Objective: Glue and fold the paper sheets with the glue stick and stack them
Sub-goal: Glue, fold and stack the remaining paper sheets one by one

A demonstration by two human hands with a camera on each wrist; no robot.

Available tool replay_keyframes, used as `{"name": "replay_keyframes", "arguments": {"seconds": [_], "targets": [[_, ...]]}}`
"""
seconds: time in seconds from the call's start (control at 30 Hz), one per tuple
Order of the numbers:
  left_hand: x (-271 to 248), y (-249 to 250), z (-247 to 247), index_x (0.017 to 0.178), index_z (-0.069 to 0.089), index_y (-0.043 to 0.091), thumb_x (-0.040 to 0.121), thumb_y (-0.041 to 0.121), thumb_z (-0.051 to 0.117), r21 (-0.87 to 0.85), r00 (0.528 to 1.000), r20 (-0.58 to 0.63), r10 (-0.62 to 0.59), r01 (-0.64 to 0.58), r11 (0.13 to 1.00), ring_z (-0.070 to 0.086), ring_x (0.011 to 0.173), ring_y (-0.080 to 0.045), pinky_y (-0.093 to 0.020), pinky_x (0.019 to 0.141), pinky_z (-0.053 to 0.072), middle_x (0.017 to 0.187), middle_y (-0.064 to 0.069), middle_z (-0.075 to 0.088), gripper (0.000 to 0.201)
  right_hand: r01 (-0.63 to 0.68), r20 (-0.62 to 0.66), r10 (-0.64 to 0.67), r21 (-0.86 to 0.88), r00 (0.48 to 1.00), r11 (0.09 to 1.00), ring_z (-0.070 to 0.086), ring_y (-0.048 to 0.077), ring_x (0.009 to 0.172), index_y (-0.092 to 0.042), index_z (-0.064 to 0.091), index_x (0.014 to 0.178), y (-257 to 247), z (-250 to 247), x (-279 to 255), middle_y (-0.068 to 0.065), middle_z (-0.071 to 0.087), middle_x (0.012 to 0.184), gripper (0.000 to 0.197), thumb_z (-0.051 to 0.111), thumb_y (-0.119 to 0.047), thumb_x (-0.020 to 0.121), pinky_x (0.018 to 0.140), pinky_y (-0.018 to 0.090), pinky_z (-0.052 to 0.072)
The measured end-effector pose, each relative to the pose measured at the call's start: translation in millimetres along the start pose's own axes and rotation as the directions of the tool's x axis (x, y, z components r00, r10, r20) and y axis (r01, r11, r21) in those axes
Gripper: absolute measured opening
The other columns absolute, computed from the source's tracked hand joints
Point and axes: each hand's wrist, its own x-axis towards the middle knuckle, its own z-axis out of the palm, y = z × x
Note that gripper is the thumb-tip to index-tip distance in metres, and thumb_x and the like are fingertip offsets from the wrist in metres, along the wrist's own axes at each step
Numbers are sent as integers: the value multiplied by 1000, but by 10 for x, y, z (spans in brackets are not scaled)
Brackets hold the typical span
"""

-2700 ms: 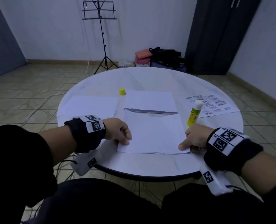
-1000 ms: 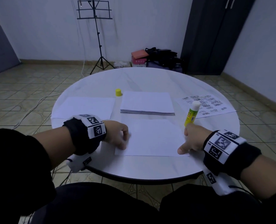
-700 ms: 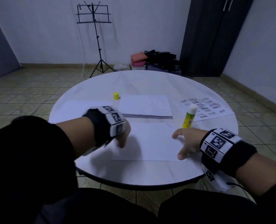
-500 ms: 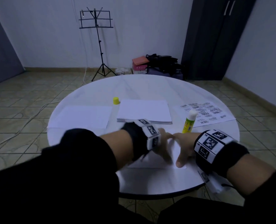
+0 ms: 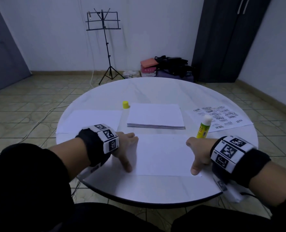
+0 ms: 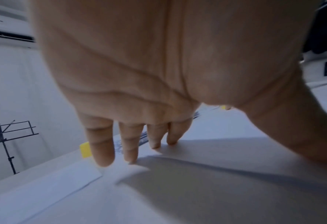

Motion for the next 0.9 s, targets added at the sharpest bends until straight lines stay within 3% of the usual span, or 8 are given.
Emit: {"name": "replay_keyframes", "arguments": {"seconds": [0.07, 0.13, 0.23, 0.3, 0.4, 0.57, 0.77, 0.9], "targets": [[17, -54, 27, 147, 19, 24, 59, 63, 79, 9, 1000, -11, 7, -7, 1000, 26, 139, -24, -45, 111, 29, 151, 4, 22, 114, 11, 4, -10, -10, 1000, 1000, 56, 21, 96, -16, 36, 131, -49, 7, -58, 0, 53, 112, 75, 79, -29, 71, 81, 30, 49], [32, -81, 43, 146, 20, 25, 57, 63, 80, 2, 1000, -11, 9, -9, 1000, 25, 139, -23, -47, 111, 29, 150, 4, 23, 114, 63, 14, -62, -88, 998, 994, 52, 20, 99, -19, 45, 125, -150, 8, -132, -1, 47, 115, 55, 73, -19, 77, 74, 26, 44], [49, -82, 61, 142, 24, 25, 55, 61, 82, -24, 1000, -23, 17, -18, 1000, 29, 136, -22, -45, 108, 31, 144, 4, 29, 111, 180, -61, -196, -209, 979, 961, 47, 24, 117, -22, 56, 119, -477, -3, -133, 6, 41, 129, 38, 62, -9, 83, 88, 28, 42], [59, -71, 68, 140, 27, 26, 53, 61, 83, -27, 999, -38, 16, -17, 999, 32, 132, -23, -45, 106, 34, 137, 4, 34, 110, 285, -87, -300, -157, 950, 946, 47, 25, 119, -24, 55, 122, -771, -35, -30, 5, 40, 131, 48, 72, -15, 78, 91, 28, 41], [73, -76, 87, 143, 25, 32, 50, 62, 84, -25, 999, -52, 0, -1, 1000, 32, 132, -24, -47, 106, 34, 137, 3, 33, 114, 405, -57, -405, -14, 913, 914, 46, 23, 121, -31, 44, 136, -1101, -111, 160, 1, 38, 136, 79, 82, -26, 67, 97, 32, 43], [67, -124, 101, 145, 19, 34, 50, 62, 84, -44, 998, -55, -10, 7, 999, 21, 140, -22, -46, 113, 25, 149, 5, 22, 118, 344, 25, -343, -65, 939, 937, 23, 23, 141, -34, 24, 147, -848, -151, 347, -3, 25, 149, 105, 86, -35, 63, 113, 43, 26], [56, -154, 71, 148, 11, 33, 52, 64, 82, -24, 1000, -8, -17, 16, 1000, 17, 143, -23, -46, 114, 22, 153, 4, 14, 123, 260, 75, -253, -108, 964, 959, 21, 22, 142, -27, 16, 150, -62, 4, 207, 1, 20, 153, 110, 86, -28, 64, 115, 38, 24], [73, -99, 57, 147, 14, 36, 50, 63, 84, -16, 999, -11, -44, 43, 999, 19, 142, -22, -43, 115, 22, 152, 5, 16, 123, 249, 34, -247, -76, 968, 965, 24, 20, 140, -22, 21, 149, 104, 49, 132, 0, 24, 151, 105, 85, -26, 66, 114, 33, 25]]}}
